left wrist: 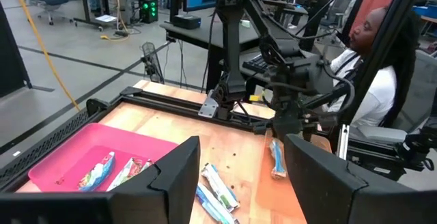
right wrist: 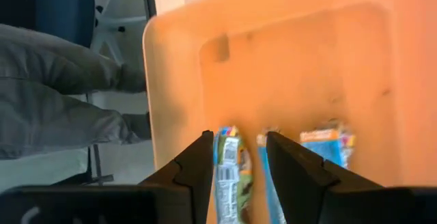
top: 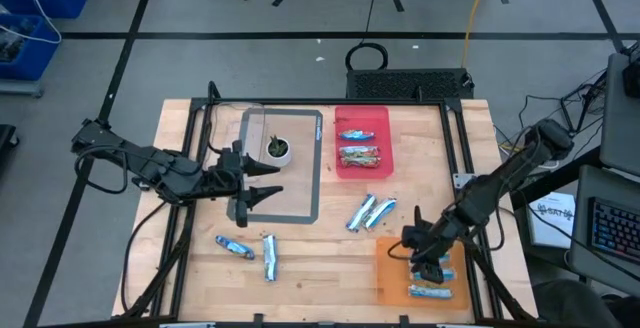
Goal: Pick and place Granola Bars by type
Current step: Put the orange granola bar into the orange bin
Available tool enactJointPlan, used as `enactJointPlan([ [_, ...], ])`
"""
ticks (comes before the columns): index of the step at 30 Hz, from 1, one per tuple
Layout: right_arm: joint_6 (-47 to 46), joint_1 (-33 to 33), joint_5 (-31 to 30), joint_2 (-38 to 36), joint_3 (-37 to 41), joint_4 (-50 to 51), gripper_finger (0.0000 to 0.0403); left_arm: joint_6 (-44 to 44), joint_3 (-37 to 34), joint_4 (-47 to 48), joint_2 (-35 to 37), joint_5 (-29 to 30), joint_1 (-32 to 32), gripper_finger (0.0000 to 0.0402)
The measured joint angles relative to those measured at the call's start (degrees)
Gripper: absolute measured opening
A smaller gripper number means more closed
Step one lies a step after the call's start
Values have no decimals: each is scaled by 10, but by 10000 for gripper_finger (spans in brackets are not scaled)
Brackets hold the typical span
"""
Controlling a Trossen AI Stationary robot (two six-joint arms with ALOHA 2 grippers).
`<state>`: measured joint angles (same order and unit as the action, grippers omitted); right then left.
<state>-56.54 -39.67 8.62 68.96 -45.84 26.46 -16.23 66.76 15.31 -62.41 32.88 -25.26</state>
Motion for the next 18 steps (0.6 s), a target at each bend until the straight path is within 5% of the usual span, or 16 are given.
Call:
enactJointPlan([
  [18, 250, 129, 41, -85, 0, 25, 126, -54, 0, 40, 0, -5, 0, 212],
])
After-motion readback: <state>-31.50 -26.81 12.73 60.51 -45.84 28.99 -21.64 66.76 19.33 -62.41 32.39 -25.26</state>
